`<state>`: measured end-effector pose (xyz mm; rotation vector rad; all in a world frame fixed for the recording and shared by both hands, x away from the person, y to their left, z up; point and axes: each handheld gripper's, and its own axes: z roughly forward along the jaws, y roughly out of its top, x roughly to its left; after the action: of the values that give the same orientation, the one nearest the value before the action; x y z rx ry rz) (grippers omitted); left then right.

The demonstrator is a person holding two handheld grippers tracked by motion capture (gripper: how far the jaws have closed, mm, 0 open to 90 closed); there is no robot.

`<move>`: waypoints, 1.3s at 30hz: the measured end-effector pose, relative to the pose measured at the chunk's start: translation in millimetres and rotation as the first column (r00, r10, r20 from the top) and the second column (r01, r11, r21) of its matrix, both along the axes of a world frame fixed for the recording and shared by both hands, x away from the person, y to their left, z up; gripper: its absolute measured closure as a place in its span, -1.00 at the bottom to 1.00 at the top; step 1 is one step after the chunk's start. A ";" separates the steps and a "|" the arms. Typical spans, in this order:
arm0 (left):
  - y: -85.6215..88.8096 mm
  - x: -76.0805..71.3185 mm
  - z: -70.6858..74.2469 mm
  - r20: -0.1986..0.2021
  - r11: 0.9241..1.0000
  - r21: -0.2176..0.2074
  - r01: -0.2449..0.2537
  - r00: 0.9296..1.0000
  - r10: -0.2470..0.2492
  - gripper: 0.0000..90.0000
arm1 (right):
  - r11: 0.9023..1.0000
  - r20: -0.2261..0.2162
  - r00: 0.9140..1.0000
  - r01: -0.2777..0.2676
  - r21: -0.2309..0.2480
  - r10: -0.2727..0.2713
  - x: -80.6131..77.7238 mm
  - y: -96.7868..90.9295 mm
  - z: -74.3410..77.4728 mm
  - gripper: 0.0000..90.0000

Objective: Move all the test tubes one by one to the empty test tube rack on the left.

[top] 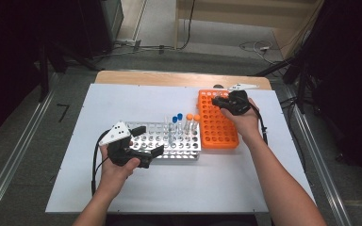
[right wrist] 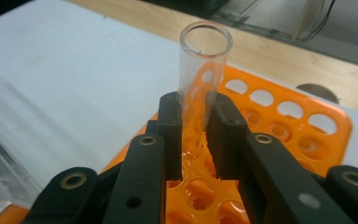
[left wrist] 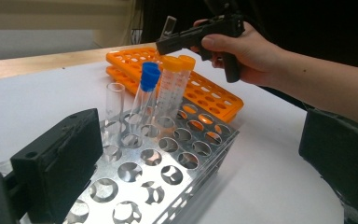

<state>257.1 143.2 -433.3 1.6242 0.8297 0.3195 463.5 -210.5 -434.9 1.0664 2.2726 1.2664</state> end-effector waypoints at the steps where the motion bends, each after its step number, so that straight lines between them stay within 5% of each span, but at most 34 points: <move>1: -0.9 0.3 0.4 0.001 1.000 0.003 0.003 1.000 -0.003 -1.00 | 1.000 0.003 1.000 -0.002 0.021 0.002 -3.0 -3.0 3.5 0.64; 8: -12.0 2.8 3.2 0.010 1.000 0.012 0.023 1.000 -0.023 -1.00 | 0.996 0.031 0.999 -0.028 0.084 0.026 -36.8 -20.6 18.8 0.65; 24: -47.7 4.6 17.2 0.045 0.995 0.044 0.087 0.995 -0.089 -0.97 | 0.975 0.046 0.990 -0.140 0.175 0.134 -137.7 -39.1 22.1 0.65; 33: -67.8 2.2 21.0 0.060 0.988 0.040 0.148 0.987 -0.150 -0.72 | 0.958 0.015 0.970 -0.241 0.158 0.241 -180.5 -23.1 13.8 0.65; 39: -77.9 -4.4 22.1 0.075 0.969 0.037 0.245 0.966 -0.247 -0.22 | 0.939 -0.015 0.946 -0.319 0.124 0.324 -196.7 0.3 7.5 0.65</move>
<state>252.8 65.2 -411.2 1.7077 0.5577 0.2178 266.8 -210.2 -427.4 0.7784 2.5003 1.5374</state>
